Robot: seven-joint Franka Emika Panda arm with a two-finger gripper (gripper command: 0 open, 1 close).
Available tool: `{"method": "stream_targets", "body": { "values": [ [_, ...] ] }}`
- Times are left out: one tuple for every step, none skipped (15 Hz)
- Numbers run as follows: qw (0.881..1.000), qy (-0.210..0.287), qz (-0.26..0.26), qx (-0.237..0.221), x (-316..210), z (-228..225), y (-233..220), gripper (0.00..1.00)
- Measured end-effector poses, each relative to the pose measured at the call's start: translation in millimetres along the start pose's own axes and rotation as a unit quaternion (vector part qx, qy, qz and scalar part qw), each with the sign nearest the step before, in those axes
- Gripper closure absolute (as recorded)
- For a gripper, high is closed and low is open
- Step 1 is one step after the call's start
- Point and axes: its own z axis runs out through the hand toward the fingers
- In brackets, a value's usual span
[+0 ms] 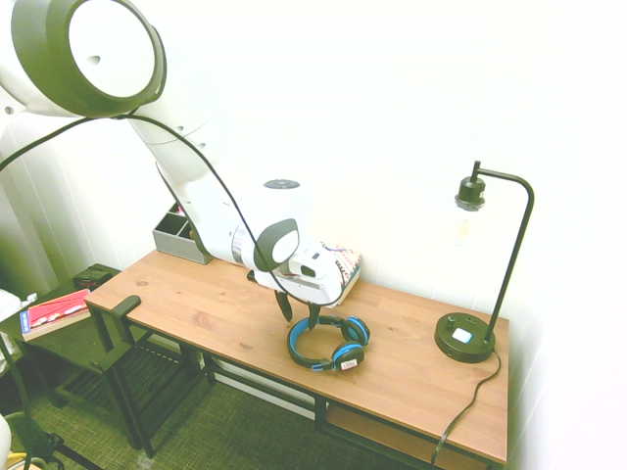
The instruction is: Hang the headphone
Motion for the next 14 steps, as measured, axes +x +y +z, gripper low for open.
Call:
{"method": "stream_targets", "body": {
  "values": [
    [1.0, -0.001, 0.002, 0.0, -0.3, 1.4, 0.5, 1.0],
    [1.0, -0.002, 0.002, -0.001, -0.4, 2.7, 1.2, 1.0],
    [1.0, -0.003, 0.003, -0.002, -0.5, 3.7, 1.7, 1.0],
    [1.0, -0.004, 0.005, -0.002, -0.1, 4.3, 2.7, 1.0],
    [1.0, -0.005, 0.006, -0.003, 0.2, 5.4, 4.2, 1.0],
    [1.0, -0.006, 0.008, -0.004, 0.3, 6.5, 5.6, 1.0],
    [1.0, -0.006, 0.009, -0.004, 0.9, 6.7, 6.5, 1.0],
    [1.0, -0.006, 0.01, -0.004, 1.6, 6.9, 7.6, 1.0],
    [1.0, -0.007, 0.013, -0.004, 2.3, 7.2, 9.0, 1.0],
    [1.0, -0.008, 0.02, -0.003, 3.3, 7.3, 10.3, 1.0],
    [1.0, -0.008, 0.025, -0.003, 4.8, 7.3, 11.9, 1.0],
    [0.999, -0.009, 0.032, -0.002, 7.2, 7.3, 14.5, 1.0],
    [0.999, -0.011, 0.043, -0.001, 9.7, 6.6, 17.4, 1.0],
    [0.998, -0.016, 0.057, 0.0, 12.6, 3.3, 20.1, 1.0]
  ]
}}
